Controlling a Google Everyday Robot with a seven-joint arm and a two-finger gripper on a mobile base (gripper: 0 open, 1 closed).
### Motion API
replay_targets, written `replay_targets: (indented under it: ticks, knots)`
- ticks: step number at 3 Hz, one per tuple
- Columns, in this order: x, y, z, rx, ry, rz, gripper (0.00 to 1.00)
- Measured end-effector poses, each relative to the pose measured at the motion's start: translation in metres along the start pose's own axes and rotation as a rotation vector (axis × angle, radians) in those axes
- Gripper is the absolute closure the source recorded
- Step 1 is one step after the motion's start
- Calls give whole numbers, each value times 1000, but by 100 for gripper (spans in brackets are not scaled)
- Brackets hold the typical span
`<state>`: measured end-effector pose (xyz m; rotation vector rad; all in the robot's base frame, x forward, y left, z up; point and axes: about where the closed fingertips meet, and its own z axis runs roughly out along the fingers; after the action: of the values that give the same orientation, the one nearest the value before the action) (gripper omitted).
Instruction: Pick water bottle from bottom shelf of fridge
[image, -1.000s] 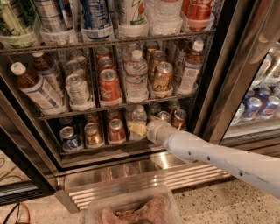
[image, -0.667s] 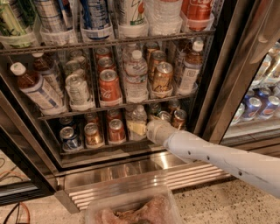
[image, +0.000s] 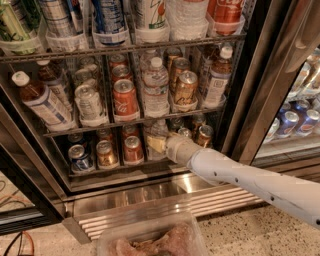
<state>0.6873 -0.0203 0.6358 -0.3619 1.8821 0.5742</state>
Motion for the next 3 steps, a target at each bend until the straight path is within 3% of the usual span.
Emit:
replay_targets:
  ticks: [1, 2, 3]
  knots:
    - [0, 5, -1, -21, -6, 8, 92]
    - [0, 14, -14, -49, -28, 64, 100]
    - [-1, 18, -21, -54, -42, 85, 100]
